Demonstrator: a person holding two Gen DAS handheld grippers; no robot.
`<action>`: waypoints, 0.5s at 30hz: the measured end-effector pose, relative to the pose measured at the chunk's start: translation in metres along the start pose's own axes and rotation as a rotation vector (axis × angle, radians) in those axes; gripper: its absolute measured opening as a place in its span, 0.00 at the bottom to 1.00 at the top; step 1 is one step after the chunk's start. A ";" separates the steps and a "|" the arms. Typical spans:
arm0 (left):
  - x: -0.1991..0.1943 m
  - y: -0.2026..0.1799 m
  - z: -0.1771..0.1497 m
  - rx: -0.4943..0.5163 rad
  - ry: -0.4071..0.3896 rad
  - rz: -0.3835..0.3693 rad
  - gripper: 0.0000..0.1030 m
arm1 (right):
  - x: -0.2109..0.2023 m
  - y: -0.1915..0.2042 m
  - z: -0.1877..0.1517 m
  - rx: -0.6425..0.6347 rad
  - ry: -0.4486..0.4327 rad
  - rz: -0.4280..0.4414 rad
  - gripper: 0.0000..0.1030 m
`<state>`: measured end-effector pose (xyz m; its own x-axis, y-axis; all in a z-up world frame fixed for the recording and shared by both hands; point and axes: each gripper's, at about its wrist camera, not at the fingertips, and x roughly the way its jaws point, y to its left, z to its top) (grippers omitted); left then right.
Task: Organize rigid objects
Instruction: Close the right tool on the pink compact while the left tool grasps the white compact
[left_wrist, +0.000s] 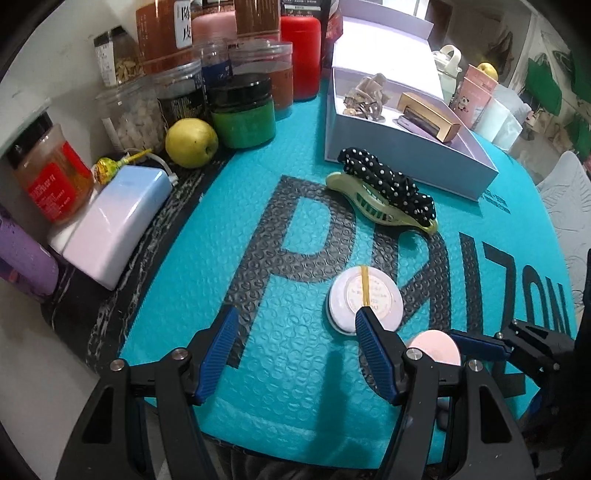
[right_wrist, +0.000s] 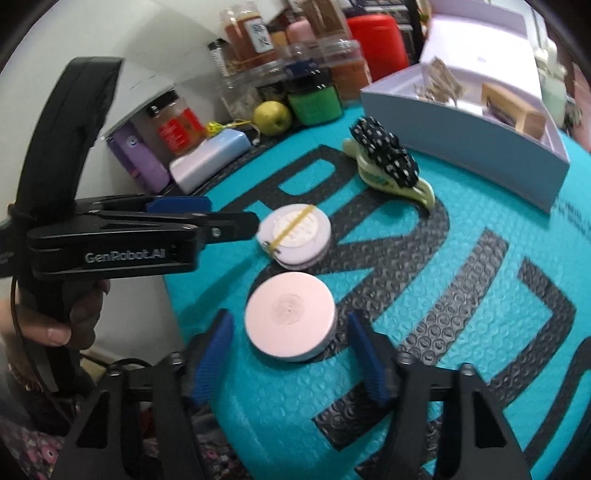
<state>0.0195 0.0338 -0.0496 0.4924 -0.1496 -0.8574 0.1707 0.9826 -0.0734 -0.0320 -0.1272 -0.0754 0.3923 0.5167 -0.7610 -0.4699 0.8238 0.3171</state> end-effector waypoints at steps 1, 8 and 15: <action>-0.001 -0.002 0.000 0.011 -0.009 0.007 0.64 | -0.001 -0.002 0.000 -0.001 -0.001 0.001 0.50; 0.009 -0.017 0.005 0.049 0.002 -0.055 0.64 | -0.010 -0.021 0.001 0.043 -0.005 -0.019 0.50; 0.025 -0.039 0.005 0.104 0.033 -0.092 0.64 | -0.027 -0.046 -0.003 0.092 -0.015 -0.087 0.50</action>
<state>0.0290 -0.0086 -0.0656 0.4429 -0.2333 -0.8657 0.3020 0.9479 -0.1010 -0.0239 -0.1796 -0.0712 0.4403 0.4449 -0.7799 -0.3588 0.8834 0.3014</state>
